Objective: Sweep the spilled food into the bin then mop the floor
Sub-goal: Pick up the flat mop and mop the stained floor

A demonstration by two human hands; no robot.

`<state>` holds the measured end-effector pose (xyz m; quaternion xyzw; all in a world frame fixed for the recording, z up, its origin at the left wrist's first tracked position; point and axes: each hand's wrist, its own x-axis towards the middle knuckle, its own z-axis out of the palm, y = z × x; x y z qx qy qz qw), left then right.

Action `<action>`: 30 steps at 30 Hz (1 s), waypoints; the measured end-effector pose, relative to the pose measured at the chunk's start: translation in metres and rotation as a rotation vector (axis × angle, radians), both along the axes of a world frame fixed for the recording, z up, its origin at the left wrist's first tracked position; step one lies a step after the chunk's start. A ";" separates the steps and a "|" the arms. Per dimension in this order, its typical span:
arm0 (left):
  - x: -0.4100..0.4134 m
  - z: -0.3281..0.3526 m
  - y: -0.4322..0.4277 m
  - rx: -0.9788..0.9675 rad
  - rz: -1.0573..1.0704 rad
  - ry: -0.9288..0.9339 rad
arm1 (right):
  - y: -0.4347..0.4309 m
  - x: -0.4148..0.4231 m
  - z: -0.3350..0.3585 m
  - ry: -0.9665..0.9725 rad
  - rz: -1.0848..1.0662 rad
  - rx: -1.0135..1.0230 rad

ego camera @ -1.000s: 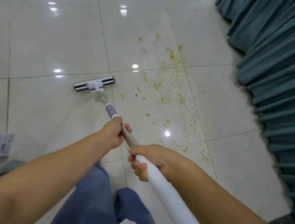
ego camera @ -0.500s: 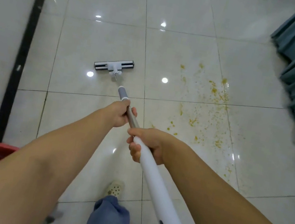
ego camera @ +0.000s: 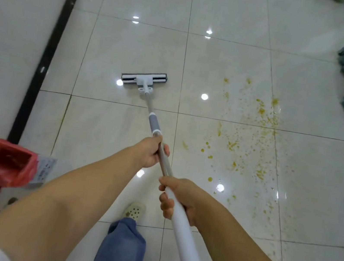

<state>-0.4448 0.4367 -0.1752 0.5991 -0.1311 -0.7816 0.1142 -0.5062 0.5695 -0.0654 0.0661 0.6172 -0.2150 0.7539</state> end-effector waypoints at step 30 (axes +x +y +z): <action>0.044 0.098 0.486 0.100 0.135 -0.004 | 0.452 0.022 0.110 -0.005 0.209 0.141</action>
